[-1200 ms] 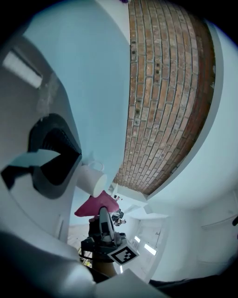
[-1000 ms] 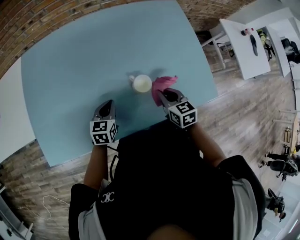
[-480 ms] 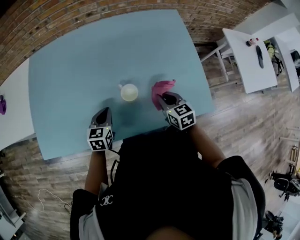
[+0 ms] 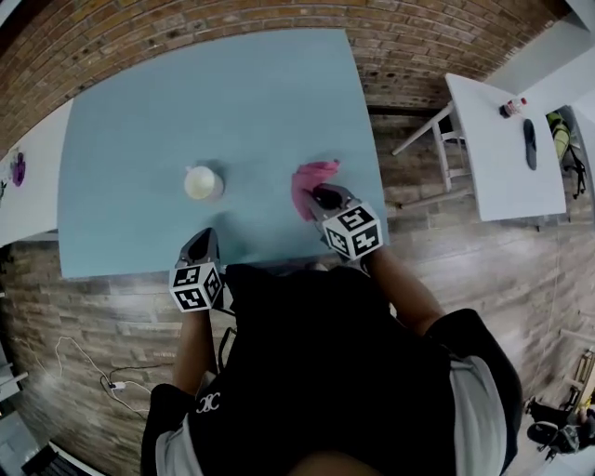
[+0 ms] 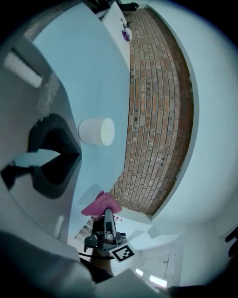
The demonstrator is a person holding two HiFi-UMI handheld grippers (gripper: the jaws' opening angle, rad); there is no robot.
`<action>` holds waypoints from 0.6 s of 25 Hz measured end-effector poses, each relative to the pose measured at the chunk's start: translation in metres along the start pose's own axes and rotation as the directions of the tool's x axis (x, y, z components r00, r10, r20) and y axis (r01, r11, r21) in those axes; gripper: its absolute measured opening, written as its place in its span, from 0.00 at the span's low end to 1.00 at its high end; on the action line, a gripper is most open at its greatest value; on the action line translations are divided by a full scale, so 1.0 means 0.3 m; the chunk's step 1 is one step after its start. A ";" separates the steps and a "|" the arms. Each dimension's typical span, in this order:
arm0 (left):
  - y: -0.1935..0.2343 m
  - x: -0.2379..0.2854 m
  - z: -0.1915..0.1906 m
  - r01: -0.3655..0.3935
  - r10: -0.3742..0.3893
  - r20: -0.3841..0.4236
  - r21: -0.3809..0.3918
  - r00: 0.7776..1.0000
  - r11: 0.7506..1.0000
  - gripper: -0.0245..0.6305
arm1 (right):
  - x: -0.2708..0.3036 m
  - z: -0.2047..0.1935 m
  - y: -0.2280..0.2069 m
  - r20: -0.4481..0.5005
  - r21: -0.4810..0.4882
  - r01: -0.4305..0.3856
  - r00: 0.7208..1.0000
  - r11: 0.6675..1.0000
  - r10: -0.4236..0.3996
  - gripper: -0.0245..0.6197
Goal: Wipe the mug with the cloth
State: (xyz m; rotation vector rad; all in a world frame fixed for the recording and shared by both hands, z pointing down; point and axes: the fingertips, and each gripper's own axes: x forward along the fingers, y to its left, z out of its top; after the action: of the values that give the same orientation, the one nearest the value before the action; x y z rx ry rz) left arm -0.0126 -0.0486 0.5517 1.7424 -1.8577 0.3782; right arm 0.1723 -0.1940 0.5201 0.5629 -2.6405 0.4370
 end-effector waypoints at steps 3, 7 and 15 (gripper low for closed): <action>-0.129 -0.017 -0.003 -0.016 0.016 0.006 -0.018 1.000 1.000 0.05 | -0.059 0.003 -0.042 0.009 0.014 -0.016 1.000 1.000 0.015 0.10; -0.284 -0.029 -0.006 0.024 -0.024 -0.006 -0.012 1.000 1.000 0.05 | -0.107 -0.001 -0.059 0.020 0.059 0.005 1.000 0.998 -0.007 0.10; -0.370 0.030 0.020 0.092 -0.092 -0.025 -0.008 0.995 0.996 0.05 | -0.133 -0.034 -0.024 -0.033 -0.013 -0.013 0.999 1.000 0.012 0.09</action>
State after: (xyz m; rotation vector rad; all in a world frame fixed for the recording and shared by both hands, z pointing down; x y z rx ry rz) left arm 0.0948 -0.0721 0.5334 1.8028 -1.7521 0.3558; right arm 0.2121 -0.1837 0.5126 0.5308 -2.6146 0.4292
